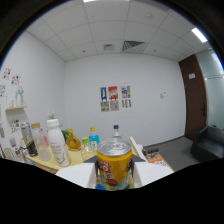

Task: Make me a cup of Vodka Sunrise.

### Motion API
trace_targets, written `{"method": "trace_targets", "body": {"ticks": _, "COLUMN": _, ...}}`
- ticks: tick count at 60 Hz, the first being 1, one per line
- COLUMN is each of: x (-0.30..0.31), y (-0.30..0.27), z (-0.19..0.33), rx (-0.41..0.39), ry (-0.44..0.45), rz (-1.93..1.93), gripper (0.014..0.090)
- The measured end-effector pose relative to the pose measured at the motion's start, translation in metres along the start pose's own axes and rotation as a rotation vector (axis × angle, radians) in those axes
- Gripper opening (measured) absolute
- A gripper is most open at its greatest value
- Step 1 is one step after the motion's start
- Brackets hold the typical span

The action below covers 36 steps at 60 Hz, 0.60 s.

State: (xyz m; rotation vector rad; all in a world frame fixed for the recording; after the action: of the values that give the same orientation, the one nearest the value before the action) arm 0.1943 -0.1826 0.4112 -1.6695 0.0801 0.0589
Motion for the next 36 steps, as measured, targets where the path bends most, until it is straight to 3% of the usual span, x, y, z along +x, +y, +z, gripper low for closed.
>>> {"method": "trace_targets", "body": {"ticks": 9, "x": -0.022, "y": 0.072, "z": -0.029, "rx": -0.082, "ry": 0.017, "rz": 0.043, "gripper": 0.0506}}
{"method": "trace_targets", "body": {"ticks": 23, "x": -0.056, "y": 0.196, "z": -0.024, "rx": -0.243, "ry": 0.035, "rz": 0.023, "gripper": 0.0506}}
{"method": "trace_targets", "body": {"ticks": 36, "x": -0.053, "y": 0.23, "z": -0.012, "rx": -0.27, "ry": 0.1, "rz": -0.393, "gripper": 0.0508}}
